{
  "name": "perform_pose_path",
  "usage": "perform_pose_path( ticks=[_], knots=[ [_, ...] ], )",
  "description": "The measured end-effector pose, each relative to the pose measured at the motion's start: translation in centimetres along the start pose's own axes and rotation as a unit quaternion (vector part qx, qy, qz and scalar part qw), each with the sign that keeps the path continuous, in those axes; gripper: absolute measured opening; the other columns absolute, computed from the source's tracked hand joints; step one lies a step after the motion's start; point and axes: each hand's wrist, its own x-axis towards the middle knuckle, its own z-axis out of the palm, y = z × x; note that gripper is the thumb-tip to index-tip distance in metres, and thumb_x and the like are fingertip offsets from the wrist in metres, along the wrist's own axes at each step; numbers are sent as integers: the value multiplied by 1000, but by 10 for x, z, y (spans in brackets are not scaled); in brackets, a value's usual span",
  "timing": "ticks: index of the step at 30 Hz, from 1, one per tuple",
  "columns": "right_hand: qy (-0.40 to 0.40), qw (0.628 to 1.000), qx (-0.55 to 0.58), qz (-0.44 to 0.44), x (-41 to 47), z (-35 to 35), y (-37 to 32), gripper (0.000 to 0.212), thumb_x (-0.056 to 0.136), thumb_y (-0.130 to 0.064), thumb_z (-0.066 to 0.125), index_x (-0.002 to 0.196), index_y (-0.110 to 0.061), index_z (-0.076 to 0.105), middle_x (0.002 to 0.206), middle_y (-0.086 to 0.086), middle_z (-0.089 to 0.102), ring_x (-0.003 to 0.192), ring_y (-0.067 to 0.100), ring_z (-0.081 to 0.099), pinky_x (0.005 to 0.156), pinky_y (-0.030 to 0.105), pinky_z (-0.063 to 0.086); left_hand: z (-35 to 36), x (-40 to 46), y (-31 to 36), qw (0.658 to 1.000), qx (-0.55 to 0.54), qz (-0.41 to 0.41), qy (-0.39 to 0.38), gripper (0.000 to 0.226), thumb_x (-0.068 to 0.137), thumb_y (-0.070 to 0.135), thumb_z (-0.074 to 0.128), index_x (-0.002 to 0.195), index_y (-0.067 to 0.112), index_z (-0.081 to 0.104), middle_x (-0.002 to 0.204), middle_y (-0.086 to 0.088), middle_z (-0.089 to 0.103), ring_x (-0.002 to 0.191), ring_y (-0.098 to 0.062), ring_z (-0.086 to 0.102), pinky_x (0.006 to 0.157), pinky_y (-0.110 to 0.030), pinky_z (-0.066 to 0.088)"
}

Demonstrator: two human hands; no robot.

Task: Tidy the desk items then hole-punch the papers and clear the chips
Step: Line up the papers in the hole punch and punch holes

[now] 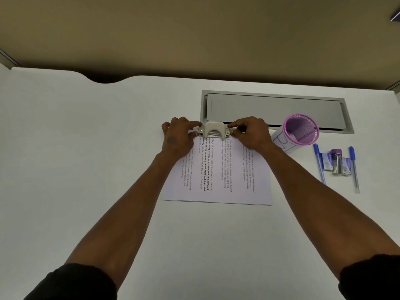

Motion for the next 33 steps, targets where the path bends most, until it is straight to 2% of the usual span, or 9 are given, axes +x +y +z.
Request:
perform_pose_path(
  ticks=[4, 6, 8, 10, 12, 14, 17, 24, 33],
  knots=[
    [29, 999, -3, -18, -4, 2, -1, 23, 88, -33, 69, 109, -27, 75, 99, 0, 76, 91, 17, 67, 87, 45, 53, 3, -15, -3, 996, -13, 17, 84, 32, 91, 19, 62, 123, 18, 67, 116, -8, 64, 114, -30, 54, 105, -44, 33],
    [86, 995, -5, -43, -7, 2, -2, 24, 90, -31, 66, 109, -22, 75, 97, 2, 76, 87, 17, 68, 87, 43, 54, 4, -29, 0, 992, -25, 15, 121, 33, 94, 23, 58, 125, 15, 66, 127, -10, 62, 124, -31, 52, 110, -45, 35],
    [150, 987, 30, -57, -10, -1, -6, 25, 91, -30, 64, 109, -16, 75, 100, 4, 76, 86, 15, 68, 86, 34, 55, 7, -48, 3, 993, -15, 19, 119, 37, 98, 29, 52, 131, 14, 61, 140, -9, 56, 138, -29, 42, 118, -47, 29],
    [167, 982, 64, -64, -10, -5, -15, 25, 92, -30, 64, 107, -14, 75, 103, 5, 75, 86, 11, 66, 82, 21, 52, 10, -69, 1, 995, 14, 18, 95, 45, 101, 36, 46, 140, 14, 53, 153, -7, 43, 148, -25, 28, 122, -46, 19],
    [127, 986, 76, -74, -6, -7, -26, 28, 92, -33, 64, 109, -14, 74, 107, 4, 74, 88, 9, 66, 82, 20, 52, 11, -88, -5, 997, 34, 1, 66, 56, 101, 45, 41, 149, 16, 39, 161, -6, 26, 152, -22, 12, 124, -46, 12],
    [44, 995, 55, -77, 0, -9, -36, 32, 93, -37, 62, 113, -15, 73, 113, 3, 73, 94, 13, 68, 88, 29, 55, 7, -105, -8, 999, 37, -7, 34, 70, 98, 57, 38, 155, 19, 24, 165, -4, 8, 153, -21, -2, 124, -47, 8],
    [-41, 996, -1, -77, 9, -9, -45, 32, 93, -38, 61, 114, -18, 73, 114, 4, 73, 96, 17, 68, 89, 34, 55, -2, -132, -3, 999, 29, 30, -20, 93, 87, 73, 45, 157, 23, 12, 166, -4, -6, 152, -23, -11, 124, -48, 2],
    [-39, 998, 3, -42, 18, -4, -46, 29, 87, -35, 70, 109, -17, 75, 106, 4, 75, 92, 16, 68, 86, 31, 56, 0, -149, -1, 992, 64, 72, -87, 109, 72, 88, 48, 157, 29, 12, 166, -5, -5, 152, -24, -13, 122, -55, 8],
    [-53, 998, 18, -16, 25, -4, -45, 24, 85, -33, 73, 104, -19, 77, 100, 3, 76, 82, 10, 64, 70, 18, 47, 1, -151, -1, 987, 92, 93, -91, 111, 70, 91, 45, 157, 27, 17, 166, -5, 2, 153, -24, -7, 120, -57, 12]
  ],
)
